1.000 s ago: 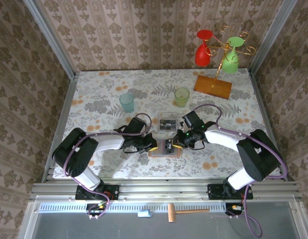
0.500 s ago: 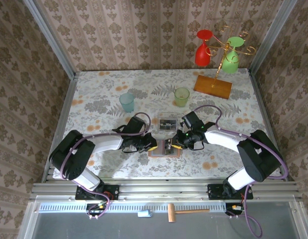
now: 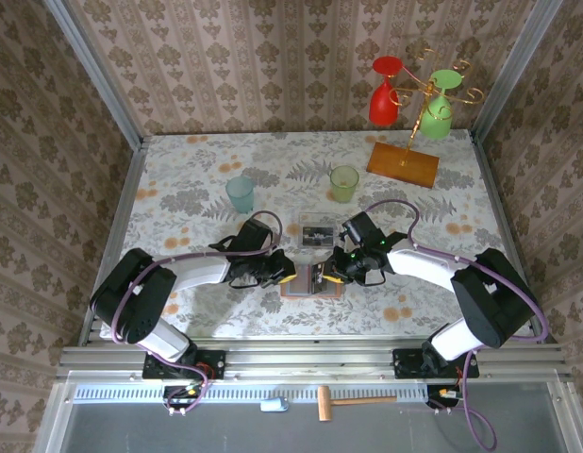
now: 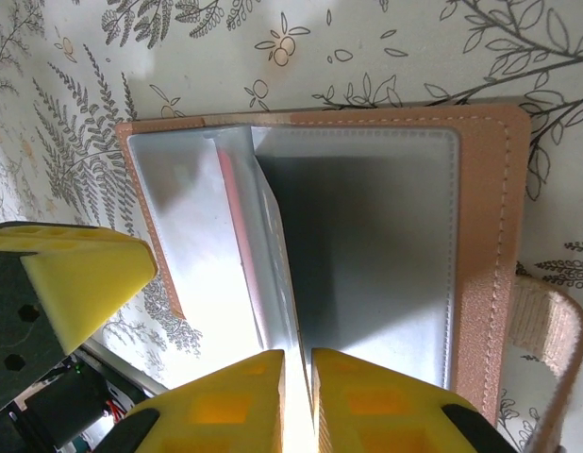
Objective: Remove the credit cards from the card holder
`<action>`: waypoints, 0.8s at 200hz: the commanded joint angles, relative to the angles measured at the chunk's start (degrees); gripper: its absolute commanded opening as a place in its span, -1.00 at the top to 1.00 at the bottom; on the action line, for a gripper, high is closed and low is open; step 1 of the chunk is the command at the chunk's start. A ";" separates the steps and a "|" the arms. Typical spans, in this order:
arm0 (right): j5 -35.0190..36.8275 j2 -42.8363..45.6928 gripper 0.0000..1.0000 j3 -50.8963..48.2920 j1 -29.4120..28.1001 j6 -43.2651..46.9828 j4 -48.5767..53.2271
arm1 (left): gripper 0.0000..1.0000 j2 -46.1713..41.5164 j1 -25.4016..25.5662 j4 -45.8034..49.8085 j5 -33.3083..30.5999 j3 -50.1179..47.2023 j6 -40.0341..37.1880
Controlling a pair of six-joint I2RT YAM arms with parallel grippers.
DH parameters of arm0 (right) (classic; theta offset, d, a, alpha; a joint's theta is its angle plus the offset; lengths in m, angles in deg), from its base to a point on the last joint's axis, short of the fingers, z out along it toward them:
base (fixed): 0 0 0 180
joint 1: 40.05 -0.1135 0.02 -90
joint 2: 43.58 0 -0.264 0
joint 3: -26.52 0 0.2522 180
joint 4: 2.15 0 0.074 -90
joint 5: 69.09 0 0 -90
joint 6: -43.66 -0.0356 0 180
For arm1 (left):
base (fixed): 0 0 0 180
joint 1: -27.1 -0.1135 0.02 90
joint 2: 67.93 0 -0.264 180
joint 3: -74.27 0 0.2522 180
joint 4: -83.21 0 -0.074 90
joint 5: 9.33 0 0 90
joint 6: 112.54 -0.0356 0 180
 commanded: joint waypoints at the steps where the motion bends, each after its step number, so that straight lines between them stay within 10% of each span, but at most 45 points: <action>1: 0.28 1.50 0.72 0.11 -0.51 -0.57 1.33 | 0.76 -1.37 -0.65 0.47 0.94 -1.28 -0.64; 160: 2.28 4.49 0.85 1.68 -0.77 2.14 6.51 | 0.75 -0.69 -1.71 -1.32 1.27 -1.35 -0.46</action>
